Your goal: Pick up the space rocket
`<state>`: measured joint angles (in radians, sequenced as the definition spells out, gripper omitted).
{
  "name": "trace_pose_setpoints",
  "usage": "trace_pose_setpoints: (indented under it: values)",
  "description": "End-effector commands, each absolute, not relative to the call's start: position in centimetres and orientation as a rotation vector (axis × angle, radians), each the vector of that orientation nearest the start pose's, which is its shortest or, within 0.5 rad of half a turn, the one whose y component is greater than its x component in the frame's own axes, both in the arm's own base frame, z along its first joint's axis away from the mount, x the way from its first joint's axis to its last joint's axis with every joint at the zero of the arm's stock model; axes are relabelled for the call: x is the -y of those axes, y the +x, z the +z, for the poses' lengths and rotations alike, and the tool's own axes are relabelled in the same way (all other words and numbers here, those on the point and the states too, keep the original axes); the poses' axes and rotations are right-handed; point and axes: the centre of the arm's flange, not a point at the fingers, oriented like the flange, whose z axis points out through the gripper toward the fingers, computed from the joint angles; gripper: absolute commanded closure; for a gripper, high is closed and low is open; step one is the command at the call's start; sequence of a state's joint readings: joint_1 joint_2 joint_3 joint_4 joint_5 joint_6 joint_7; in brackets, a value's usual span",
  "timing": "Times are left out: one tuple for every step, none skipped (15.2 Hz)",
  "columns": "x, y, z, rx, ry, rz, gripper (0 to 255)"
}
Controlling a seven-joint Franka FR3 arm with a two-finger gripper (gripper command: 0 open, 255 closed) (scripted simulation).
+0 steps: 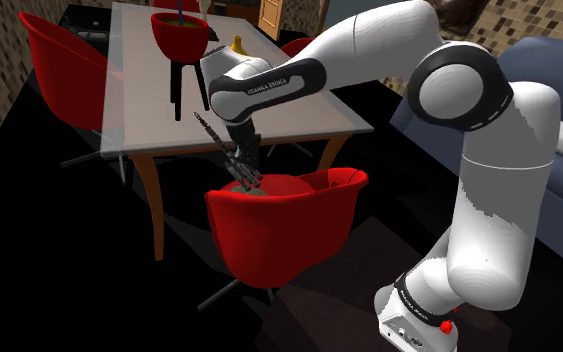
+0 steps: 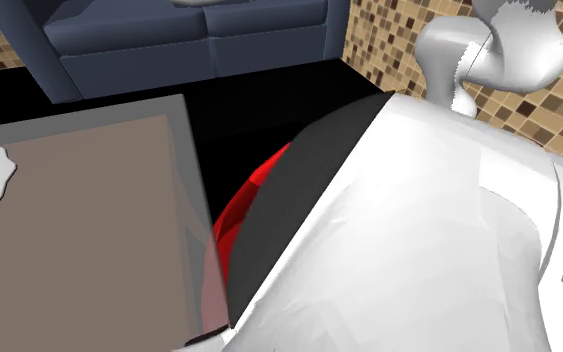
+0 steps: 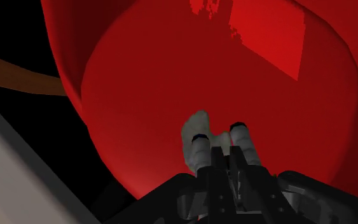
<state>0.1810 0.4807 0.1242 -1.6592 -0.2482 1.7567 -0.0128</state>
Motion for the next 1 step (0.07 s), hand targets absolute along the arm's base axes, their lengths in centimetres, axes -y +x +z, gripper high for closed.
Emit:
trace_pose_setpoints:
  values:
    - [-16.19, 61.00, 31.17, 0.671, -3.247, 0.583, 255]
